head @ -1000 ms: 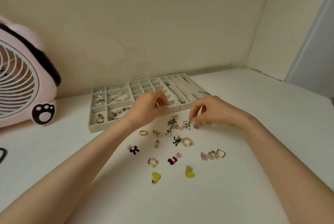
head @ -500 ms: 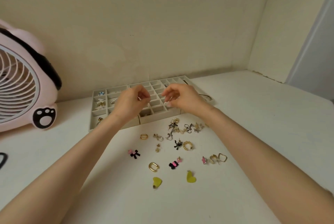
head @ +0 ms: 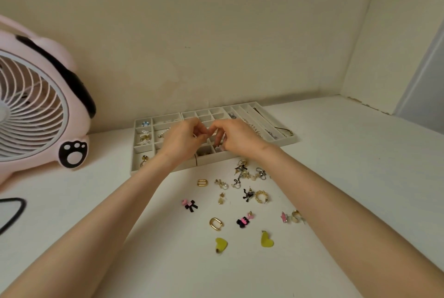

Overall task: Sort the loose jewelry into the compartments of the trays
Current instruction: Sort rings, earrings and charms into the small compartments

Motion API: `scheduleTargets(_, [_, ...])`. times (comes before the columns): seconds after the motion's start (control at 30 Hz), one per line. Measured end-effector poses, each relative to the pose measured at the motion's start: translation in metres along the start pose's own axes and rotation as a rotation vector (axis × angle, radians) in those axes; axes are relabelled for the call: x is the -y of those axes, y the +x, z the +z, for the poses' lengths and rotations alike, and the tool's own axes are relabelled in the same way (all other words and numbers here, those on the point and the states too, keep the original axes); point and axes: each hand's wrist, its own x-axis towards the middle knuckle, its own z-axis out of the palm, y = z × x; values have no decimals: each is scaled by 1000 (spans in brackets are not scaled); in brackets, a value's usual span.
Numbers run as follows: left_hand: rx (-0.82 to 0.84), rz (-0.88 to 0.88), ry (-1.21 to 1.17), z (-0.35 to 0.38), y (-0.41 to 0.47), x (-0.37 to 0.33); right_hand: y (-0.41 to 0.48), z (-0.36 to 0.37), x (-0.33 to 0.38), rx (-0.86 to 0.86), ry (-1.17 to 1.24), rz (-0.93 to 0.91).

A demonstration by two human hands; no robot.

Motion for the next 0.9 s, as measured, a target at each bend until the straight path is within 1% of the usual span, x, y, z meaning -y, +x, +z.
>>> scheduleTargets(0.1, [-2,12,-1,1,0,0,3,1,2,-5,-79,10])
scheduleTargets(0.23, [13,13,-3,2,0,2,2,2,1,-2,-109,27])
scheduleTargets(0.37, [11,12,-3,1,0,2,-1,3,1,-34,-139,31])
scheduleTargets(0.5, [20,15,6,1,0,1,-4,2,-3,-44,-66,36])
scheduleTargets(0.7, [58,25,6,2,-2,-2,-9,4,-8,-7,14,12])
scheduleTargets(0.9, [118,85,-4,-1,-4,-6,-17,-3,-12,-50,106,24])
